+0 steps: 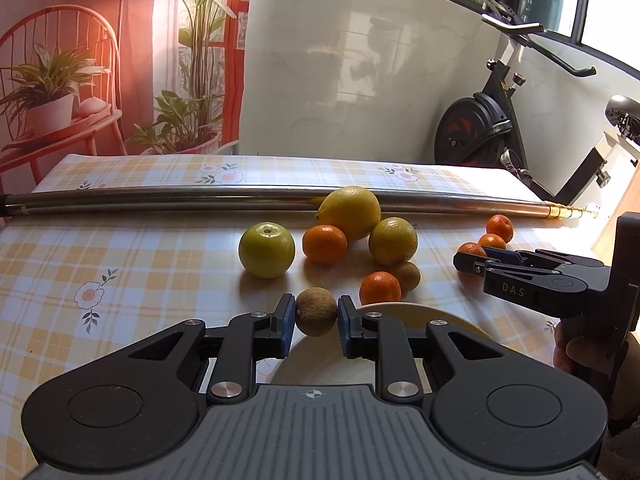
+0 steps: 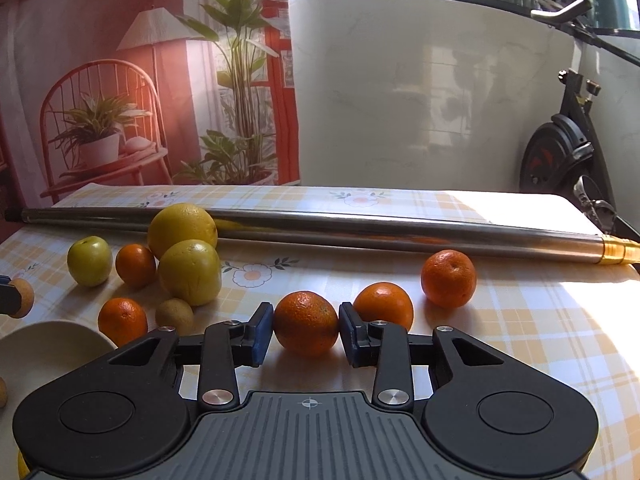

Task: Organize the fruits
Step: 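Grasp an orange mandarin with right tool while left tool holds the kiwi, then lower kiwi onto plate and open left tool while right tool carries mandarin, then lower the mandarin onto the plate and open right tool, then move right tool to an orange mandarin and close on it while left tool approaches the fruit, then close left tool on a brown kiwi while right tool holds the mandarin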

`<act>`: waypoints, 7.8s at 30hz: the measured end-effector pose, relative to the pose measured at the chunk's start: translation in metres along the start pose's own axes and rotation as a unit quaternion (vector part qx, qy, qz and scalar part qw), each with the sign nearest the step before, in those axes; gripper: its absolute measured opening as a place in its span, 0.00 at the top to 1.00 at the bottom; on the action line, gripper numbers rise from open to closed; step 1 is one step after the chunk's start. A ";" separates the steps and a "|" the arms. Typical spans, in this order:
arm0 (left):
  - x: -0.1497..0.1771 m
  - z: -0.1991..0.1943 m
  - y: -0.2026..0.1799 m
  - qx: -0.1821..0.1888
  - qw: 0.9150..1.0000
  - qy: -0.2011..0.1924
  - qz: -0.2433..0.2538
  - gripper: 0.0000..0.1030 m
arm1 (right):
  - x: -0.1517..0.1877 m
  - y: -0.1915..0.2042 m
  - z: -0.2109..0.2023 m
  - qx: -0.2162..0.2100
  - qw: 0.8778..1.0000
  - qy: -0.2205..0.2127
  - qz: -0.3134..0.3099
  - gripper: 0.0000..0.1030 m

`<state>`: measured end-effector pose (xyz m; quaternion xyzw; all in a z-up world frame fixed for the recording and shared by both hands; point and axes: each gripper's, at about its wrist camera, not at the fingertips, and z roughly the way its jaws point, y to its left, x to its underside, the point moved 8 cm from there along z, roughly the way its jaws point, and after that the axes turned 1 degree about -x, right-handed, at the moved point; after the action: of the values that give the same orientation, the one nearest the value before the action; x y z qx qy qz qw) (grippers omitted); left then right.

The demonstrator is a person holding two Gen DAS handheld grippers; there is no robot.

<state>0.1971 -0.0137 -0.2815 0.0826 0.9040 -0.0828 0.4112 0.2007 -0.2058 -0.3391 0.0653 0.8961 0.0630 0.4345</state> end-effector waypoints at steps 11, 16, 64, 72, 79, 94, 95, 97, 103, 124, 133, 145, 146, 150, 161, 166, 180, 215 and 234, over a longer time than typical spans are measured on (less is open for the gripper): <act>-0.002 -0.004 0.004 -0.002 1.000 -0.004 -0.013 0.77 | 0.001 -0.012 -0.004 -0.006 1.000 -0.009 0.027 0.68; 0.000 -0.005 -0.001 0.005 1.000 -0.002 -0.007 0.77 | 0.000 -0.010 -0.004 -0.005 1.000 -0.008 0.025 0.68; 0.026 -0.003 -0.005 0.002 0.999 0.033 0.025 0.77 | 0.010 0.088 -0.059 -0.096 0.991 0.082 -0.040 0.68; 0.026 -0.002 -0.005 -0.003 0.999 0.035 0.025 0.77 | 0.010 0.086 -0.058 -0.095 0.991 0.083 -0.039 0.68; 0.029 0.000 -0.007 -0.005 0.999 0.038 0.031 0.76 | 0.011 0.084 -0.057 -0.096 0.991 0.083 -0.039 0.68; 0.028 0.000 -0.004 -0.004 0.999 0.039 0.023 0.76 | 0.008 0.078 -0.062 -0.086 0.993 0.076 -0.037 0.68; 0.028 0.000 -0.004 -0.004 0.999 0.038 0.021 0.76 | 0.007 0.077 -0.062 -0.085 0.993 0.075 -0.036 0.68; 0.028 -0.001 -0.003 -0.004 0.999 0.037 0.019 0.76 | 0.005 0.076 -0.064 -0.084 0.993 0.071 -0.035 0.68; 0.027 -0.004 -0.002 -0.008 0.999 0.031 0.015 0.76 | -0.003 0.070 -0.069 -0.077 0.995 0.060 -0.031 0.68; 0.026 -0.007 -0.004 -0.008 1.000 0.026 0.008 0.76 | -0.005 0.054 -0.073 -0.058 0.997 0.048 -0.012 0.67; 0.026 -0.008 -0.003 -0.008 1.000 0.026 0.007 0.76 | -0.005 0.047 -0.075 -0.054 0.998 0.045 -0.006 0.68; 0.005 -0.014 0.001 -0.017 1.000 0.005 0.011 0.76 | -0.025 0.029 -0.076 -0.034 0.999 0.025 -0.011 0.68; -0.001 -0.015 0.002 -0.019 1.000 -0.001 0.011 0.76 | -0.028 0.026 -0.077 -0.031 0.999 0.022 -0.012 0.68; -0.023 -0.020 0.009 -0.024 0.999 -0.025 0.006 0.76 | -0.043 0.013 -0.078 -0.018 1.000 0.007 -0.015 0.68; -0.066 -0.016 0.012 -0.031 0.998 -0.052 0.005 0.76 | -0.050 0.004 -0.059 -0.015 0.999 0.018 -0.037 0.68; -0.086 -0.020 0.009 -0.044 0.995 -0.080 0.034 0.76 | -0.064 -0.001 -0.045 -0.028 0.999 0.013 -0.013 0.68; -0.077 0.007 0.015 -0.029 0.998 -0.049 -0.004 0.76 | -0.073 0.011 0.034 -0.050 0.997 0.058 -0.002 0.68; -0.044 0.063 -0.046 0.072 0.995 0.048 0.042 0.76 | -0.009 -0.015 0.011 -0.035 0.998 -0.003 0.049 0.68; -0.028 0.102 -0.084 0.073 0.983 0.121 0.116 0.76 | -0.001 -0.031 -0.004 -0.044 0.995 -0.033 0.088 0.68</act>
<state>0.2718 -0.1199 -0.3197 0.2257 0.9230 -0.0896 0.2985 0.1960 -0.2368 -0.3408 0.1264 0.8685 0.1379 0.4591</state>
